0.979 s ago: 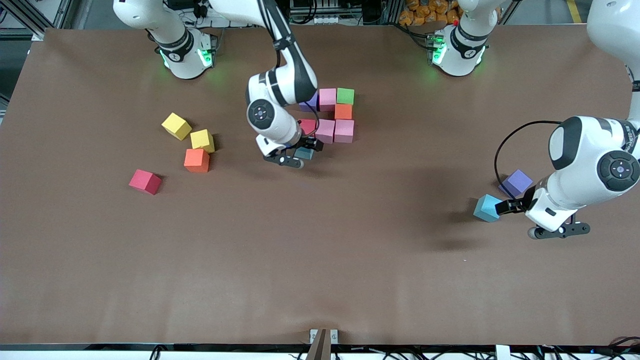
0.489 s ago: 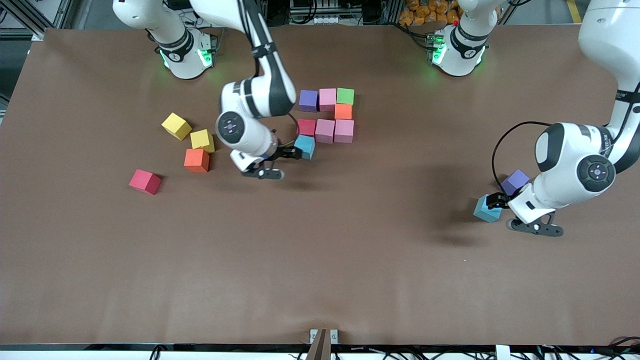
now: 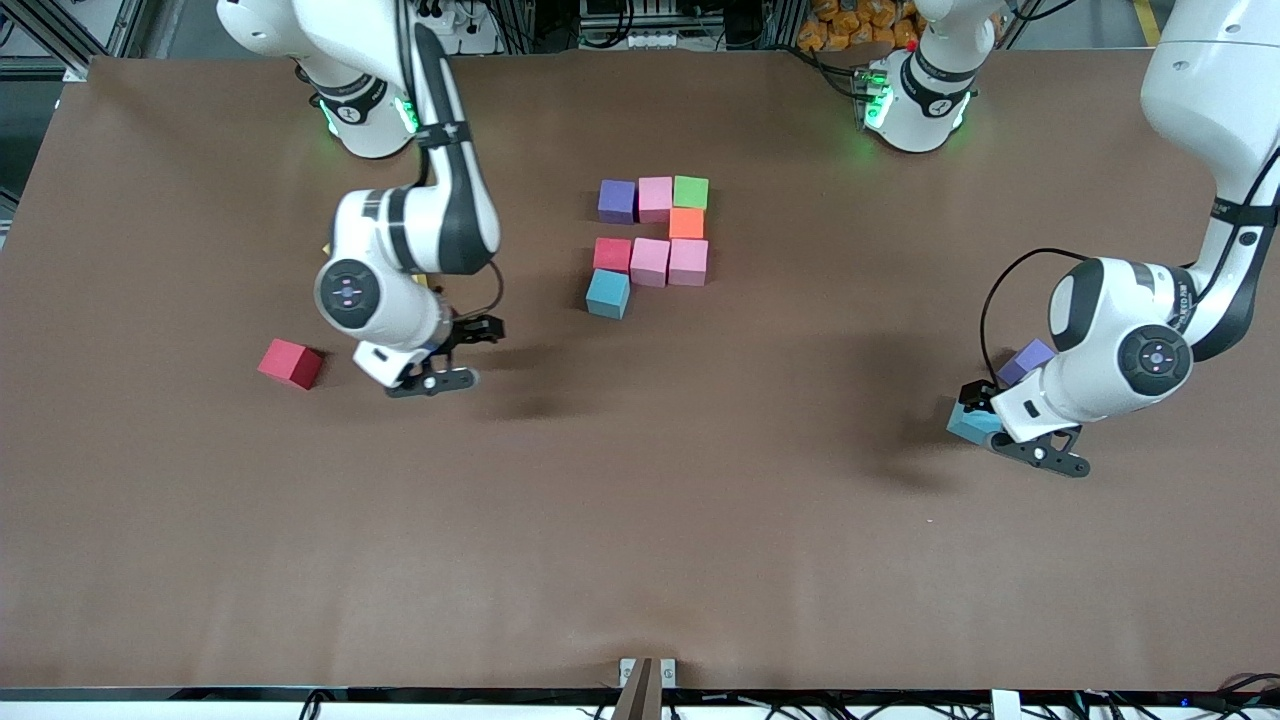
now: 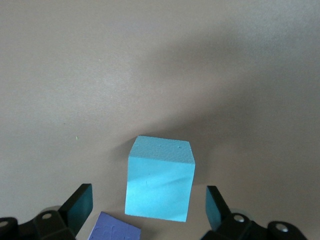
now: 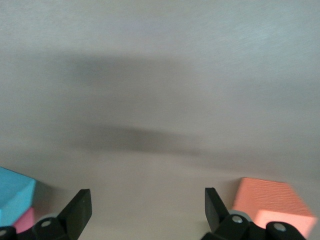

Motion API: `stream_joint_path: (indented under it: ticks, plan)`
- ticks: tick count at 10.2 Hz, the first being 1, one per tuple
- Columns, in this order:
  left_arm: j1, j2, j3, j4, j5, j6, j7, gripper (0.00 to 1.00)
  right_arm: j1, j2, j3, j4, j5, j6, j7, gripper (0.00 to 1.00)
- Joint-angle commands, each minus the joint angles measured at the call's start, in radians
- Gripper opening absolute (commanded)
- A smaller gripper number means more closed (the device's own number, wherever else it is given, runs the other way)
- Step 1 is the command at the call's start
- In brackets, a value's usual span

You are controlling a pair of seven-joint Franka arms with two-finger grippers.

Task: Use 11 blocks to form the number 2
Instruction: 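Grasp the orange cube with the right gripper while the left gripper grasps cyan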

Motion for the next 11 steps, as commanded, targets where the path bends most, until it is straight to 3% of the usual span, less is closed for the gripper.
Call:
stream_joint_path:
  ticks: [1, 5, 9, 10, 11]
  plan:
    - [-0.009, 0.014, 0.012, -0.003, 0.045, 0.019, 0.019, 1.00, -0.061, -0.087, 0.011, -0.084, -0.039, 0.021, -0.089, 1.00]
    - [-0.006, 0.025, 0.012, -0.042, 0.080, 0.058, 0.022, 1.00, -0.056, -0.135, -0.059, -0.244, -0.067, 0.085, -0.127, 1.00]
    - [-0.006, 0.047, 0.026, -0.049, 0.080, 0.092, 0.022, 1.00, -0.062, -0.123, -0.070, -0.364, -0.062, 0.234, -0.150, 1.00]
    - [-0.006, 0.047, 0.026, -0.049, 0.079, 0.094, 0.013, 0.82, -0.063, -0.115, -0.069, -0.372, -0.053, 0.245, -0.150, 1.00]
    - [-0.006, 0.047, 0.026, -0.050, 0.079, 0.094, -0.002, 0.46, -0.068, -0.113, -0.067, -0.375, -0.045, 0.247, -0.149, 1.00]
